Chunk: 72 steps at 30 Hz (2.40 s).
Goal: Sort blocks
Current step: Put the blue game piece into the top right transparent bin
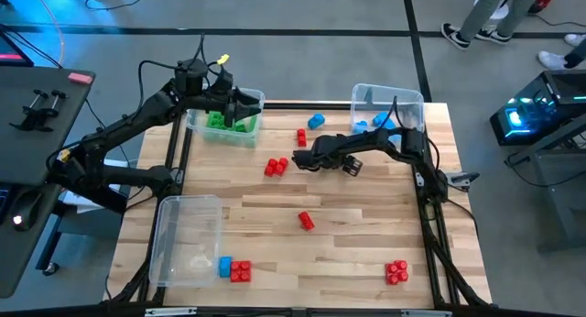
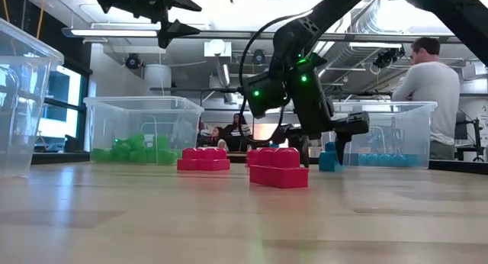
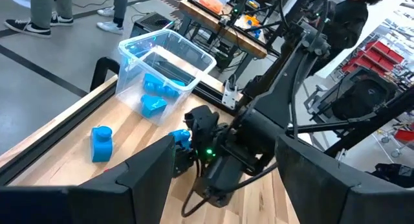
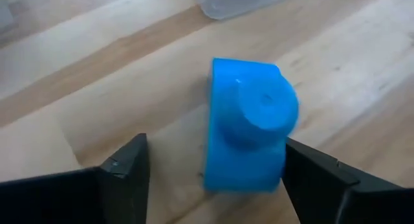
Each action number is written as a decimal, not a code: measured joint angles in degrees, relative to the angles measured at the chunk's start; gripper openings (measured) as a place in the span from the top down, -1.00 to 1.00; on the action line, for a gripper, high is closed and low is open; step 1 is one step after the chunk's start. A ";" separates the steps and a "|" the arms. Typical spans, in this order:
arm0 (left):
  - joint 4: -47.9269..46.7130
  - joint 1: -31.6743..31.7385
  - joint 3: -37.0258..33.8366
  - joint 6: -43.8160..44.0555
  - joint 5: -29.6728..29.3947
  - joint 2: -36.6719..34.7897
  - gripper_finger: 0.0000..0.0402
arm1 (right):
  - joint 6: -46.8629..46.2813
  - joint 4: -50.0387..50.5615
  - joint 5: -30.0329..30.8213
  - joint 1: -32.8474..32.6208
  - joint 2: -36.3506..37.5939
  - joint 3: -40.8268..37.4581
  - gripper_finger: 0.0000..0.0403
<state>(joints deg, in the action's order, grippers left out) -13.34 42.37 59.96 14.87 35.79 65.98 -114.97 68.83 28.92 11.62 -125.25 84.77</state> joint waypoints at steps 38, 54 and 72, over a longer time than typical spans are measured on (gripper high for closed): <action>7.78 1.96 0.00 10.83 6.53 -0.10 -0.26 | 47.72 0.29 16.83 6.82 36.01 0.72 0.99; 7.68 -2.41 0.00 15.57 2.37 0.02 -0.26 | 80.80 0.88 -0.41 28.31 34.82 0.59 0.53; 8.98 -2.69 0.00 11.96 -5.44 2.66 -0.26 | 85.82 -23.76 -15.18 28.03 37.39 5.64 -0.01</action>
<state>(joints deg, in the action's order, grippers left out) -4.35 39.68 59.96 26.83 30.35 68.64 -29.15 45.07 13.73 39.66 -87.87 90.41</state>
